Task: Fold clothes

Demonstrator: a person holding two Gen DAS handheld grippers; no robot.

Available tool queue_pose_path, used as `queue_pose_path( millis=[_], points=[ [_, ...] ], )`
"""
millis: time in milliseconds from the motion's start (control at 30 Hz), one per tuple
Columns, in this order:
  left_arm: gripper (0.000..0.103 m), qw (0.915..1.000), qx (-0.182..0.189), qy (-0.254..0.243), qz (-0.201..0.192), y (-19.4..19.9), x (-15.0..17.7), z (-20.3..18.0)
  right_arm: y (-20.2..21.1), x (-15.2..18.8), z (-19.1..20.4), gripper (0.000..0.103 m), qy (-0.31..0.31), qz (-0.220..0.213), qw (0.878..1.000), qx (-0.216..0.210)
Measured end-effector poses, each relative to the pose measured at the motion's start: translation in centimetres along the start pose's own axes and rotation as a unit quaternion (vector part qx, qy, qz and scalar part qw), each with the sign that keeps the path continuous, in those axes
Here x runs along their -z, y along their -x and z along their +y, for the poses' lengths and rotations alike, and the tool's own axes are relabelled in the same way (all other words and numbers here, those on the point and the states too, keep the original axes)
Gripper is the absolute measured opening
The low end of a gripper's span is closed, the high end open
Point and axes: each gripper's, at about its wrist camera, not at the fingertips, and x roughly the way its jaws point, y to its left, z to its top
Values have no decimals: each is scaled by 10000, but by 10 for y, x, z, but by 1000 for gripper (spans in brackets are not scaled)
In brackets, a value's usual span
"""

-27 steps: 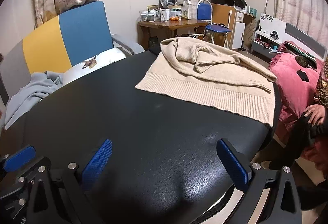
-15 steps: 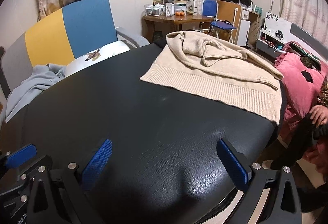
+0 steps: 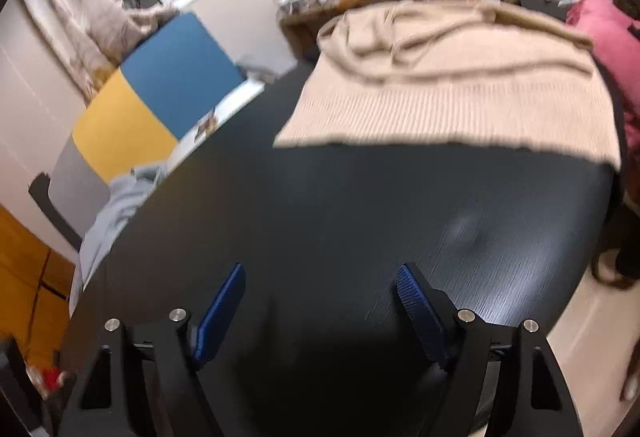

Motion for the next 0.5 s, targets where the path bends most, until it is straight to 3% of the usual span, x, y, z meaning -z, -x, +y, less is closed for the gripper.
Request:
queue_pose_path(
  millis=[167, 400, 467, 500],
  points=[
    [42, 9991, 86, 352, 211, -12, 9, 26, -9, -54, -15, 80, -47, -416, 9991, 24],
    [45, 9994, 157, 281, 137, -13, 12, 31, -53, -137, -66, 80, -745, -814, 9938, -99],
    [49, 9994, 208, 258, 123, -13, 12, 30, -69, -154, -81, 75, -970, -897, 9912, -63],
    [52, 9993, 249, 254, 119, -14, 12, 30, -76, -159, -88, 68, -1068, -906, 9901, -103]
  ],
)
